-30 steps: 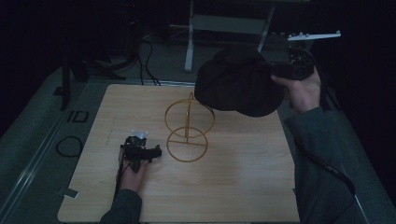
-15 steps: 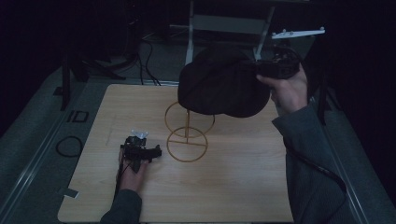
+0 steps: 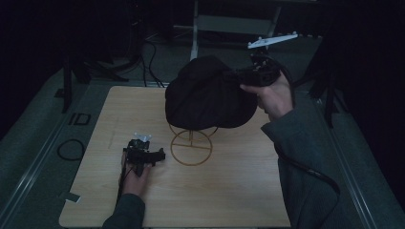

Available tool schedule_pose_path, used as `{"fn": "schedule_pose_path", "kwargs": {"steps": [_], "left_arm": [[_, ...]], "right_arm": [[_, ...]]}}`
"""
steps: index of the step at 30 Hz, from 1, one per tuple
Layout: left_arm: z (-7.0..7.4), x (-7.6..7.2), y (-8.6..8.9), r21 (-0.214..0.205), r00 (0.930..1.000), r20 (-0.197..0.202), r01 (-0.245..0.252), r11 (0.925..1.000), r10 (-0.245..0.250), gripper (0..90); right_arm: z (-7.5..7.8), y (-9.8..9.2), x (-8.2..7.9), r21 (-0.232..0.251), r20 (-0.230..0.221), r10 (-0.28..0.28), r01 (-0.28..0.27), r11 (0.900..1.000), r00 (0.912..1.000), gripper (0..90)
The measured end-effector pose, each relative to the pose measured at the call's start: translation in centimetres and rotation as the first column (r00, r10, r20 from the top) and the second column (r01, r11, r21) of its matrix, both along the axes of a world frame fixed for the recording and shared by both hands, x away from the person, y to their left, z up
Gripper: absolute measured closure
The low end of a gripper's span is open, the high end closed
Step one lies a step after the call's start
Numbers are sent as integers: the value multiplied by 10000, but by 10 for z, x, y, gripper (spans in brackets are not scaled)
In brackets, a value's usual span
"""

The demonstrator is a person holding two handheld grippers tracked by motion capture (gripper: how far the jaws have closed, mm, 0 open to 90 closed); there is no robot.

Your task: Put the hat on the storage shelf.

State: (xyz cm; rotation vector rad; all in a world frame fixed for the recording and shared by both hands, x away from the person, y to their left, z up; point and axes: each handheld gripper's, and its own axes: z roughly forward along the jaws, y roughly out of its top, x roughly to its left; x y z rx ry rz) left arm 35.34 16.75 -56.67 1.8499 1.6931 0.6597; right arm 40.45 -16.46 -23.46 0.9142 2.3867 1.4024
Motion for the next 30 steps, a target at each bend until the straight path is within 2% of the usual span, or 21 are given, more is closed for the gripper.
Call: {"fn": "schedule_pose_path", "kwargs": {"steps": [6, 13, 14, 19, 24, 30], "left_arm": [[0, 0, 0, -3, 10000, 3, 1, 10000, -1, 7], [0, 0, 0, 27, 10000, -43, 44, 10000, -44, 7], [0, 0, 0, 10, 10000, -19, 20, 10000, -20, 7], [0, 0, 0, 33, 10000, -40, 42, 10000, -42, 7], [0, 0, 0, 24, 10000, -34, 34, 10000, -34, 7], [0, 0, 0, 39, 10000, -34, 69, 10000, -69, 7]], "right_arm": [[-7, 7, 1, -192, -60, 127, -128, 9997, 9999, 867], [-21, 13, 5, -533, -350, 280, -298, 9981, 9990, 865], [-25, 16, 6, -708, -443, 356, -387, 9967, 9984, 864], [-33, 20, 8, -1002, -554, 464, -518, 9936, 9974, 861], [-43, 25, 7, -1536, -590, 551, -636, 9861, 9967, 857], [-54, 23, 9, -1743, -832, 598, -736, 9819, 9947, 850]]}}
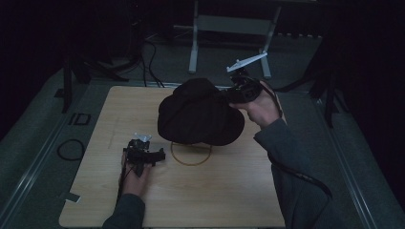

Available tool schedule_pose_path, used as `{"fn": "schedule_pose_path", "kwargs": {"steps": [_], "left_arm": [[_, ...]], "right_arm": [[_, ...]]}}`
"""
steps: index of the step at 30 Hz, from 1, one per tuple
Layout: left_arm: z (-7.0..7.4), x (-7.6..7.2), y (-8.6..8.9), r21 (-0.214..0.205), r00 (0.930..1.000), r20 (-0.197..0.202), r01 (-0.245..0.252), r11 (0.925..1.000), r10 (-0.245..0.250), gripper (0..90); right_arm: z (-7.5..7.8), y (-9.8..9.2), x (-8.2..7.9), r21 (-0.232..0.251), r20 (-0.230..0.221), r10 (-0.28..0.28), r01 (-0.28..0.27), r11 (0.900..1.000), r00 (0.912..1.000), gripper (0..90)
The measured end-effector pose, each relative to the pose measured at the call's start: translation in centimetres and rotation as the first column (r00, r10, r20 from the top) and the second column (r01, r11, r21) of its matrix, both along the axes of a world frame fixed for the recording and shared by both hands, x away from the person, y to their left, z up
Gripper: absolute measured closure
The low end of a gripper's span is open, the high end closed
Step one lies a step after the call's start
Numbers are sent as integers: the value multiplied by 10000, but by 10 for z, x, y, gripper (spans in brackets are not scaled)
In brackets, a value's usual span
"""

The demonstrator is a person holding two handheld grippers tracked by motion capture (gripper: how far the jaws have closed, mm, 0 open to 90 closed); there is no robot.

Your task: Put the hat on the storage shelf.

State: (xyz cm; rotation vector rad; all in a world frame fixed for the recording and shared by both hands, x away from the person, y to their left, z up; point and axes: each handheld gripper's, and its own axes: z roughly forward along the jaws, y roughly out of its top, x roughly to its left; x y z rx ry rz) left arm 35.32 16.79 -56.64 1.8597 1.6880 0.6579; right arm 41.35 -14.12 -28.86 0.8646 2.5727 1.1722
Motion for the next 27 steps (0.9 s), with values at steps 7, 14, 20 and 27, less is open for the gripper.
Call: {"fn": "schedule_pose_path", "kwargs": {"steps": [7, 14, 20, 27], "left_arm": [[0, 0, 0, -19, 10000, 2, -6, 10000, 6, 7], [0, 0, 0, -19, 10000, 27, -25, 10000, 25, 7], [0, 0, 0, -17, 10000, 27, -22, 10000, 22, 7], [0, 0, 0, 3, 10000, -5, 13, 10000, -13, 7]], "right_arm": [[-2, 6, -2, -315, -4, 307, -307, 9990, 9995, 830], [-8, 14, -2, -688, -59, 464, -467, 9965, 9989, 802], [-12, 19, -2, -930, -117, 655, -663, 9935, 9978, 775], [-10, 17, -4, -682, -270, 1056, -1072, 9919, 9940, 671]]}}
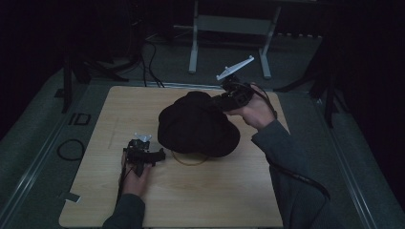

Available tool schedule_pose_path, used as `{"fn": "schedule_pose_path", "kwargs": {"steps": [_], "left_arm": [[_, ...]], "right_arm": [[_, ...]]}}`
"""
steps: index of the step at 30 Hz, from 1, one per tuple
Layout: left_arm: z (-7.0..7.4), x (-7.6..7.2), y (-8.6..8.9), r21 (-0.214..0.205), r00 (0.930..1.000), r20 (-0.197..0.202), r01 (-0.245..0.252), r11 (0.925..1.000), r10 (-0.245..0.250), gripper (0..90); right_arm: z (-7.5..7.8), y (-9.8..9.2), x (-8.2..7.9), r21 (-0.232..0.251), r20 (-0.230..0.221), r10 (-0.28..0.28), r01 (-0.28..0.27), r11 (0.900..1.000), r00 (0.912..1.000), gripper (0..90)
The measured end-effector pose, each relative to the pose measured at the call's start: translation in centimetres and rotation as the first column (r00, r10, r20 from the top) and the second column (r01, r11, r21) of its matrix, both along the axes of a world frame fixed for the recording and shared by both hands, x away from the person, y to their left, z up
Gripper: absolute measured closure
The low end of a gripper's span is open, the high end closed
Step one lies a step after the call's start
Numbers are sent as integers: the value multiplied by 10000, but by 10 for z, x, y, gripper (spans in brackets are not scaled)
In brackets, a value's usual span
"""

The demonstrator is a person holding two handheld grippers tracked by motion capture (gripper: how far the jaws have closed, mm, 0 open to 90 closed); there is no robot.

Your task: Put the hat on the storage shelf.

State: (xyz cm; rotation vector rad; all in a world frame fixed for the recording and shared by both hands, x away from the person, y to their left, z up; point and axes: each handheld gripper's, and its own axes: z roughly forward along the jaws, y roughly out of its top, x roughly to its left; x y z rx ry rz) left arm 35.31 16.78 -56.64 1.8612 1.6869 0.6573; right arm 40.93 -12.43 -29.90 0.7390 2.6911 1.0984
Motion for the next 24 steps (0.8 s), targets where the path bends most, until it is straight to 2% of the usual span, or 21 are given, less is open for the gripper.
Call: {"fn": "schedule_pose_path", "kwargs": {"steps": [9, 12, 14, 18, 24], "left_arm": [[0, 0, 0, 5, 10000, 4, 9, 10000, -9, 7], [0, 0, 0, 8, 10000, 4, 11, 10000, -11, 7], [0, 0, 0, 8, 10000, 1, 9, 10000, -9, 7], [0, 0, 0, 10, 10000, 3, 13, 10000, -13, 7], [0, 0, 0, 10, 10000, 2, 9, 10000, -9, 7]], "right_arm": [[-5, 3, 0, -519, -164, 212, -220, 9984, 9996, 533], [-9, 3, -1, -929, -192, 239, -256, 9953, 9995, 484], [-11, 2, -1, -1011, -258, 219, -244, 9946, 9994, 468], [-13, -3, -1, -1290, -261, 115, -148, 9915, 9996, 399], [-18, -12, -3, -1632, -341, -7, -49, 9866, 9994, 342]]}}
